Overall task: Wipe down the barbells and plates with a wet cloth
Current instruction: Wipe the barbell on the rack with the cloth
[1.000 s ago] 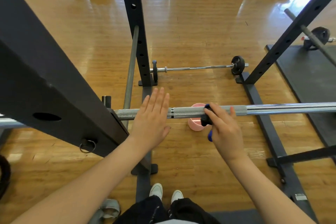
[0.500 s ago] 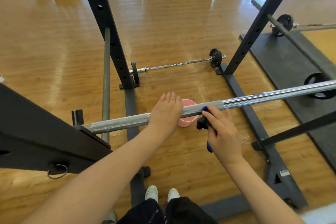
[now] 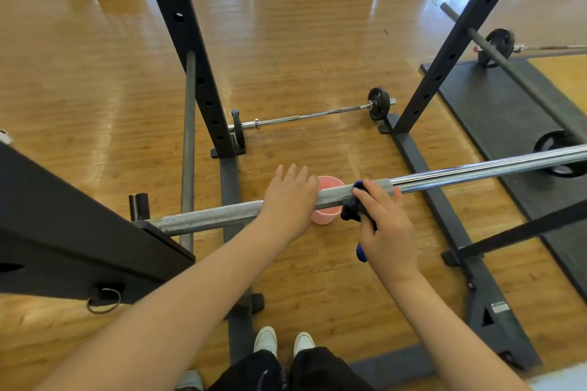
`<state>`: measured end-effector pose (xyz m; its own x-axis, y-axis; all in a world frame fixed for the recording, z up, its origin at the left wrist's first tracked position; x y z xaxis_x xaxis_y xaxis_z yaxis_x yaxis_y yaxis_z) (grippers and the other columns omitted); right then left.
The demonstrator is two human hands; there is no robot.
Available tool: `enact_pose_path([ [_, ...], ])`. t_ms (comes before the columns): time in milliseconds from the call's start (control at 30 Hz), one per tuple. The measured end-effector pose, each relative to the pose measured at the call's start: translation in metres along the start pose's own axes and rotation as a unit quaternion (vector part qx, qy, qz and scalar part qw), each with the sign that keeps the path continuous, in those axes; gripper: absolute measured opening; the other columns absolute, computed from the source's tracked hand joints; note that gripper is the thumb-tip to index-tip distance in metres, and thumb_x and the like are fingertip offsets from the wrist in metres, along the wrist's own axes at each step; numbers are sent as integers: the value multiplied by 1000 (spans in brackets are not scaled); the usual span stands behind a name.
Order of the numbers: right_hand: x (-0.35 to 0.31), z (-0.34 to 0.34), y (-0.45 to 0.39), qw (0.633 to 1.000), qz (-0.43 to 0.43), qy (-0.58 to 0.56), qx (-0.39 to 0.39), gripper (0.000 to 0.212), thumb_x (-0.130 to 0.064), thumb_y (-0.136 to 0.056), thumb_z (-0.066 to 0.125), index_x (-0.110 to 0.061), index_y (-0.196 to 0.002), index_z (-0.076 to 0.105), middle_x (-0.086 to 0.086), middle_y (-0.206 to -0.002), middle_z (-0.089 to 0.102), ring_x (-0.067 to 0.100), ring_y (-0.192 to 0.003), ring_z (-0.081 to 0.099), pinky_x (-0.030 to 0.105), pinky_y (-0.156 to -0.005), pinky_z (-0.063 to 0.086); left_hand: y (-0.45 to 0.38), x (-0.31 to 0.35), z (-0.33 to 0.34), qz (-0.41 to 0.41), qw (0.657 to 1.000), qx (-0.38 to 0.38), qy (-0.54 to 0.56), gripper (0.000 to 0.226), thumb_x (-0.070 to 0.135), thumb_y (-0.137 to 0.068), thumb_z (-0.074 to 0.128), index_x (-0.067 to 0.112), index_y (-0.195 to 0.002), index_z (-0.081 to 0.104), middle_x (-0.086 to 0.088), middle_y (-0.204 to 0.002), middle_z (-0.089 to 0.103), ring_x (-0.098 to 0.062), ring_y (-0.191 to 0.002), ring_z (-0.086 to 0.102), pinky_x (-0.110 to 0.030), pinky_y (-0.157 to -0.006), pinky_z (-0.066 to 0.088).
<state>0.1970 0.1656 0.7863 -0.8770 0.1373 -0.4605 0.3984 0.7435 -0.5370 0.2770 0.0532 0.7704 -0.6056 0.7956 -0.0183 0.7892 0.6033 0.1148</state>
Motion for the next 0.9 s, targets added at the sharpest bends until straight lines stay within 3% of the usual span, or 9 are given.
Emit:
enact_pose_path([
  [67, -12, 8, -1, 1000, -23, -3, -4, 31, 2, -84, 52, -1, -112, 67, 10, -123, 62, 20, -114, 55, 47, -113, 23, 11, -11, 2, -36, 999, 28, -23, 68, 17, -92, 54, 9, -148, 15, -12, -157, 15, -29, -145, 11, -44, -117, 6],
  [100, -21, 15, -1, 999, -35, -4, -10, 31, -2, -87, 49, -2, -111, 67, 11, -123, 62, 21, -114, 55, 44, -114, 22, 19, -19, 3, -56, 997, 42, -34, 71, 20, -92, 55, 9, -149, 13, -12, -157, 14, -29, -145, 10, -44, -117, 6],
  [233, -67, 48, 0, 992, -113, -10, -55, 32, -7, -87, 46, -2, -110, 68, 17, -121, 63, 29, -116, 56, 41, -113, 22, 39, -42, 2, -92, 988, 107, -61, 81, 19, -67, 82, 2, -137, 44, -18, -141, 46, -33, -134, 39, -46, -111, 25],
  [367, -53, 42, 0, 988, -139, -4, -63, 33, -5, -86, 46, -4, -109, 69, 14, -122, 63, 23, -118, 52, 41, -114, 18, 41, -44, 4, -71, 986, 133, -74, 88, 17, -60, 85, 0, -137, 44, -20, -142, 43, -35, -135, 36, -47, -110, 22],
  [500, 18, -1, -3, 999, -37, 18, 13, 31, -3, -84, 47, -1, -104, 71, 15, -117, 64, 23, -114, 55, 34, -118, 12, 45, -47, 5, -39, 984, 155, -75, 80, 11, -60, 84, -3, -131, 50, -22, -136, 49, -37, -130, 44, -47, -108, 24],
  [600, 19, 0, -3, 998, -8, 40, 44, 29, -6, -86, 49, 0, -104, 70, 16, -115, 65, 30, -112, 59, 37, -118, 13, 42, -45, 5, -30, 984, 163, -67, 78, 9, -60, 84, -5, -129, 52, -23, -133, 52, -36, -127, 48, -46, -107, 25],
  [733, -27, 27, -4, 998, -34, -7, 53, 27, -6, -86, 48, 1, -98, 72, 18, -110, 67, 25, -113, 54, 41, -115, 17, 42, -45, 5, -31, 982, 176, -56, 73, 5, -64, 81, -5, -129, 51, -23, -132, 53, -36, -125, 49, -47, -106, 27],
  [900, -69, 54, 2, 991, -131, -31, -10, 26, -7, -93, 47, 0, -104, 70, 17, -115, 66, 25, -117, 50, 44, -113, 21, 43, -43, 3, -24, 981, 188, -52, 61, -4, -68, 71, -7, -127, 53, -25, -129, 55, -38, -122, 51, -49, -104, 29],
])
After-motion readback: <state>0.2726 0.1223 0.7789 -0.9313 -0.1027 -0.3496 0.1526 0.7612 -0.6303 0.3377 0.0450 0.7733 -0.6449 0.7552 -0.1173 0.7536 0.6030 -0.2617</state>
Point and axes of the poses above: each hand's wrist, its own y-axis away from the middle knuckle, its own z-axis out of the palm, x = y × z, the point moved 9 cm from there along -y, towards the middle knuckle
